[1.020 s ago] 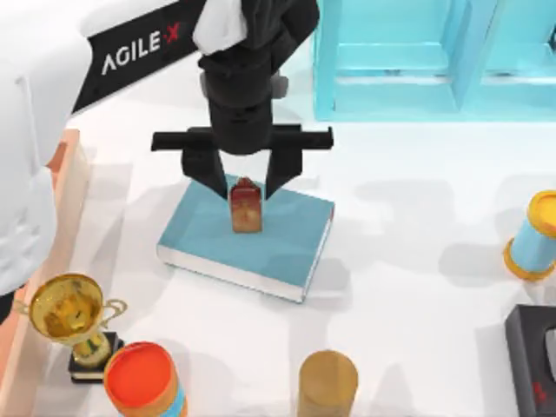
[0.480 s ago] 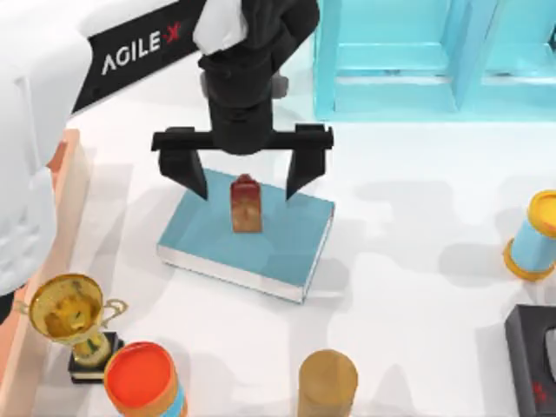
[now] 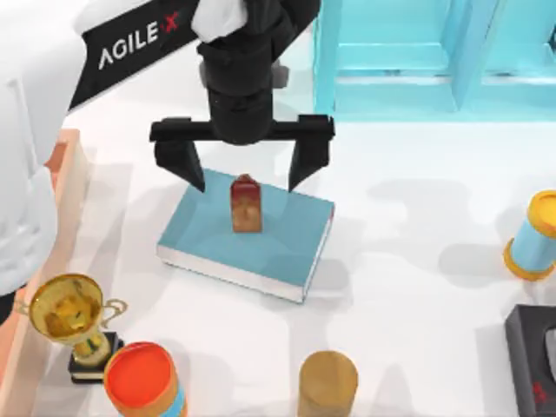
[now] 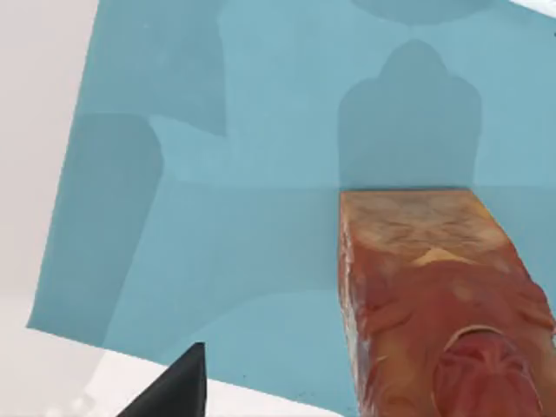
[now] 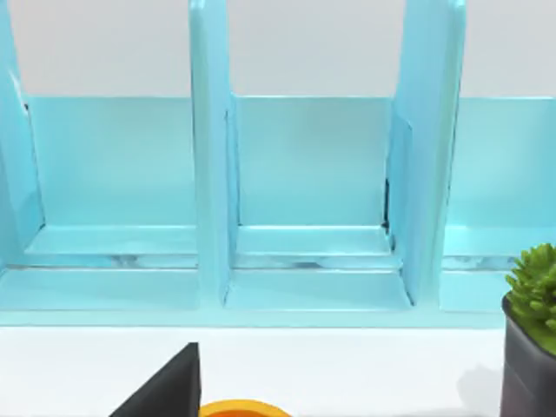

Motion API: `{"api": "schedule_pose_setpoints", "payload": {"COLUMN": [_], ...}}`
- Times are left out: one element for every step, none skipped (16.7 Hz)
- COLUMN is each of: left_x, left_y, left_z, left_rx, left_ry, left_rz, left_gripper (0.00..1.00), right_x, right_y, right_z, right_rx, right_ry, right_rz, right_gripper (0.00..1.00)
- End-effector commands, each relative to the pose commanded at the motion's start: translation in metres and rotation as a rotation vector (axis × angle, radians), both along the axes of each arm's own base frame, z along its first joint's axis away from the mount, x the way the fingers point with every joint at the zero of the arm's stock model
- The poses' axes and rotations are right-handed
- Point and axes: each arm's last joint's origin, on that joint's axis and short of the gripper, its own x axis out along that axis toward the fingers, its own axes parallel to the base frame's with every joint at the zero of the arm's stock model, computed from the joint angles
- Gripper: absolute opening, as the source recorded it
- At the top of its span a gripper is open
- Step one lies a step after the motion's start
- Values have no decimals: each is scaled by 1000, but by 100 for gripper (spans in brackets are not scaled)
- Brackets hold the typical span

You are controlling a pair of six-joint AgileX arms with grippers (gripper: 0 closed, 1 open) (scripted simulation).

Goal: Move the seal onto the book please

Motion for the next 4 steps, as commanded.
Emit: {"api": "schedule_pose_setpoints", "payload": {"left_x": [0,0,0,0], "left_y": [0,0,0,1], "left_z": [6,11,15,17], "left_rx": [0,0,0,0], "left_ry": [0,0,-1,-1], "left_rz": [0,0,0,0], "left_gripper": [100,100,100,100], "right_x": [0,0,0,0], "right_y": [0,0,0,0], "right_z": [0,0,0,0], "right_rx": [0,0,0,0], "right_ry": [0,0,0,0], "right_rz": [0,0,0,0], "right_gripper": [100,100,100,100]}}
